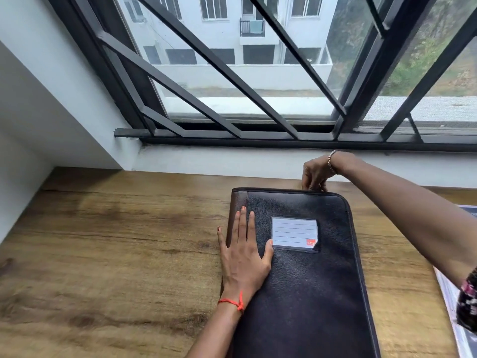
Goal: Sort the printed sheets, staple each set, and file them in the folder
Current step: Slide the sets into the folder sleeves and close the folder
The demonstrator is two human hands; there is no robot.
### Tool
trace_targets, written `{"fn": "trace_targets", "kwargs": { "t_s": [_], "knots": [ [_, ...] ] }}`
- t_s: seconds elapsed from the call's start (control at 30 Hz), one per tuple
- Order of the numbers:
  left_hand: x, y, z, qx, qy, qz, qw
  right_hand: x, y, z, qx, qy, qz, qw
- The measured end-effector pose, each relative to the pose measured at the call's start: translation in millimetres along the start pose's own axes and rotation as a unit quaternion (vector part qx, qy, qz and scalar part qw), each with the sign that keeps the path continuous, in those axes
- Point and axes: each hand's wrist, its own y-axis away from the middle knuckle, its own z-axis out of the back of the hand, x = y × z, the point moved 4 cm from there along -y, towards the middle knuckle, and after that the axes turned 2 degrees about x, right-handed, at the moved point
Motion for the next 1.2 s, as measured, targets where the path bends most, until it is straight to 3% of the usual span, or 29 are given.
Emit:
{"fn": "trace_targets", "kwargs": {
  "t_s": [0.4, 0.73, 0.9, 1.2],
  "knots": [
    [0, 1, 2, 0.006, -0.011, 0.001, 1.000, -51, 30, -13, -0.115, -0.144, 0.061, 0.981],
    [0, 1, 1, 0.011, -0.010, 0.001, 1.000, -91, 48, -39, -0.205, -0.290, 0.104, 0.929],
    [0, 1, 1, 0.015, -0.007, 0.003, 1.000, -85, 69, -70, -0.279, -0.369, 0.118, 0.879],
    [-1, 0, 4, 0.029, -0.004, 0.007, 1.000, -95, 74, -141, -0.481, -0.495, 0.079, 0.719]
  ]
}}
